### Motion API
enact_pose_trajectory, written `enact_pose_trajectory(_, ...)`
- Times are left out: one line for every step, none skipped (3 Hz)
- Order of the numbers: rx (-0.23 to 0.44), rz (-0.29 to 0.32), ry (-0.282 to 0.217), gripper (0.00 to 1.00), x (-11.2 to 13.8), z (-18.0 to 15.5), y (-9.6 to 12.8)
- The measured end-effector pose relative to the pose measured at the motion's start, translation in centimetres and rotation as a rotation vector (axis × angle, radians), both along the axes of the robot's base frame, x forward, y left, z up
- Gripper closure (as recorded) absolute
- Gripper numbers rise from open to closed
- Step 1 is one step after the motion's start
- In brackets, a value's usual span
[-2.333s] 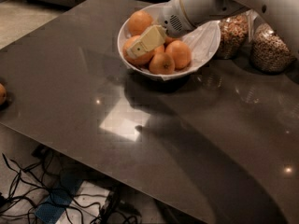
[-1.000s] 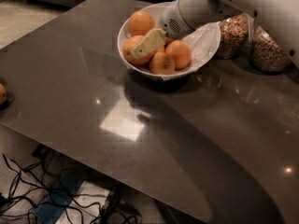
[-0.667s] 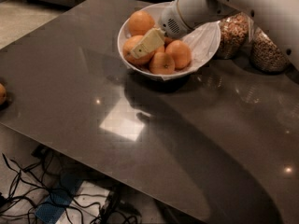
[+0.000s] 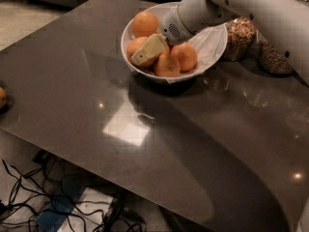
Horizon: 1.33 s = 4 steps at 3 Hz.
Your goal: Pick orange from white bowl
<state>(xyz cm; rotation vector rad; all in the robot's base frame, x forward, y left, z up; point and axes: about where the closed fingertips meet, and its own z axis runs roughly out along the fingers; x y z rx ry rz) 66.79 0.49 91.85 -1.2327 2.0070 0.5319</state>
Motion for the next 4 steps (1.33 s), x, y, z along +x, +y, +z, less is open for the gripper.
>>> enact_pose_trajectory(0.000, 0.006, 0.008, 0.21, -0.07, 0.04, 0.26)
enact_pose_trajectory(0.000, 0.012, 0.017, 0.35, -0.17, 0.05, 0.46)
enact_pose_trajectory(0.000, 0.012, 0.017, 0.55, -0.17, 0.05, 0.47)
enact_pose_trajectory(0.000, 0.012, 0.017, 0.72, -0.17, 0.05, 0.47)
